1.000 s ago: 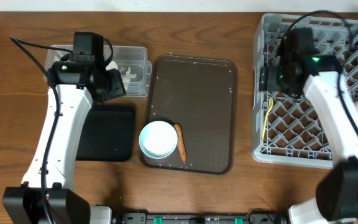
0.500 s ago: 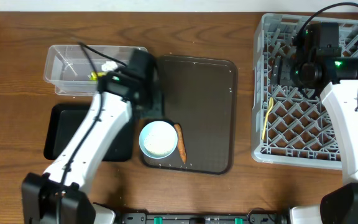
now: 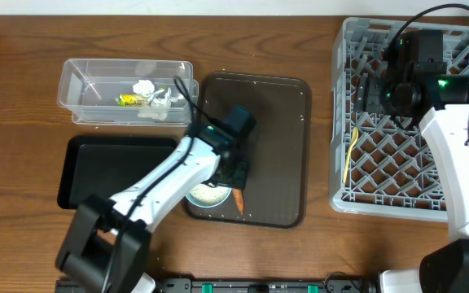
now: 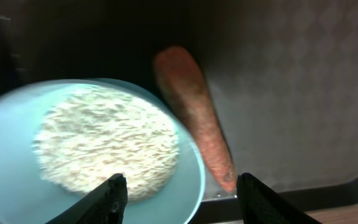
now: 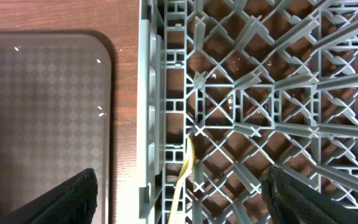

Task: Sort waste into correct bins and load items into the dishwasher rack
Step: 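Reach the left gripper to the light-blue rice bowl and grasp its rim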

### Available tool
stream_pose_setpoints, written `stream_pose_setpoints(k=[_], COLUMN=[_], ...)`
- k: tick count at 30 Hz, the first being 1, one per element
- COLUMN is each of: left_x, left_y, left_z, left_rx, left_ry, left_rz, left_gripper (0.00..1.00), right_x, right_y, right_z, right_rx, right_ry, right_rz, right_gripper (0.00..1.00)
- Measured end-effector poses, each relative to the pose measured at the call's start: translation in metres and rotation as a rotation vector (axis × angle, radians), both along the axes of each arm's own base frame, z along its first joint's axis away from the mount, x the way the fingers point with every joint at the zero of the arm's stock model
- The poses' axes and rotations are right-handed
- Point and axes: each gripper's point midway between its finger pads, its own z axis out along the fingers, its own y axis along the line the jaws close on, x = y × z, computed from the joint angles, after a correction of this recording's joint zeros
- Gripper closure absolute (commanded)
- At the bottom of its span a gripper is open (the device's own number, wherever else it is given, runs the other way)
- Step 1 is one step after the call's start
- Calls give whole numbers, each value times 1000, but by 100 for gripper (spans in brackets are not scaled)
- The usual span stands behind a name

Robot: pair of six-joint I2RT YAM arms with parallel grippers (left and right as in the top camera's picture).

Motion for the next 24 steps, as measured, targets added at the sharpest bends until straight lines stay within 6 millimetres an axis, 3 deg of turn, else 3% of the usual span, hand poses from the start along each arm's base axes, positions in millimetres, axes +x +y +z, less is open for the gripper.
stream_pose_setpoints(k=[3, 9, 24], left_x=[-6, -12, -7], left_y=[-4, -3, 1], left_z=[-10, -25, -25], left_rx=[21, 87, 127], left_ry=[26, 44, 11], left_rz=[-36, -70, -83], left_gripper=[42, 66, 90], right_x=[0, 0, -1], right_y=[0, 0, 0], right_z=[0, 0, 0], right_rx=[0, 0, 0], right_ry=[1, 1, 3], right_rz=[0, 0, 0], right_gripper=[16, 17, 18])
